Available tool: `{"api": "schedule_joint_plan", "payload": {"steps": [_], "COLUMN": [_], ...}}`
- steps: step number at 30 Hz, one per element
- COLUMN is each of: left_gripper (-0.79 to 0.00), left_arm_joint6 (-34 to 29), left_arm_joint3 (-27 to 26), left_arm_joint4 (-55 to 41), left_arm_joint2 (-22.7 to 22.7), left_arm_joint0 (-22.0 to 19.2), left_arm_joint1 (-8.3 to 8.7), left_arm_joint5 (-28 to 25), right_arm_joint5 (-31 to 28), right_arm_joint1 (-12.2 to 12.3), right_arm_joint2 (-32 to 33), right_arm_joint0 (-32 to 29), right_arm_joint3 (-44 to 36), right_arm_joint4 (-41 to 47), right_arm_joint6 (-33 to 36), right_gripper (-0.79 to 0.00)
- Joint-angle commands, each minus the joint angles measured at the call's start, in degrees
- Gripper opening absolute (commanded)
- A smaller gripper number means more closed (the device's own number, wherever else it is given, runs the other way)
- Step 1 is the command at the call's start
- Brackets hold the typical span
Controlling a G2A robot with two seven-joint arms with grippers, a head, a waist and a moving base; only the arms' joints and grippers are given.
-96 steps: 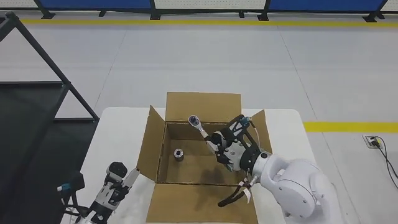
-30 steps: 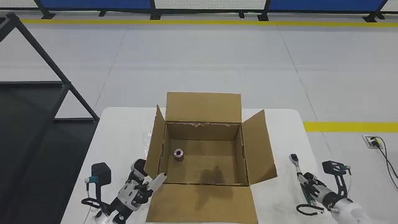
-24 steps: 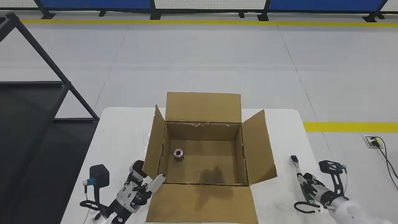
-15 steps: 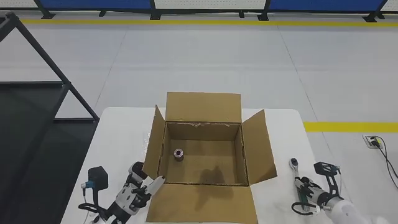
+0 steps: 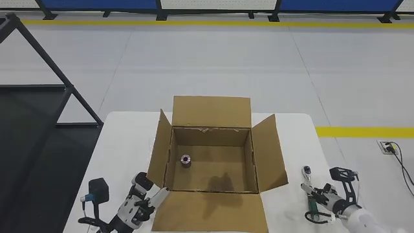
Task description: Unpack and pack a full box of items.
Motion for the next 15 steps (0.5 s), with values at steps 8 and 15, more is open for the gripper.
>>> {"api": "schedule_joint_plan", "payload": {"steps": [8,15], "left_gripper": [0.000,0.000], "left_arm_joint6": [4.64,9.21], "left_arm_joint3": [-1.27,-0.50], "left_arm_joint4": [-2.24,-5.90], "left_arm_joint2": [-5.59,-11.59], "left_arm_joint0": [3.35,7.51], "left_arm_joint1": [0.12,0.05], "left_arm_joint5": [-0.82,-2.33], "right_arm_joint5": [-3.88,-1.56], "right_arm_joint1": [0.54,1.07], "right_arm_joint2": [0.98,-10.67], "right_arm_joint0": [-4.18,4.82], "right_arm_joint3": [-29.18,-38.96], "right_arm_joint4": [3.72,2.95], "right_arm_joint6": [-0.72,9.02], "right_gripper": [0.000,0.000]}}
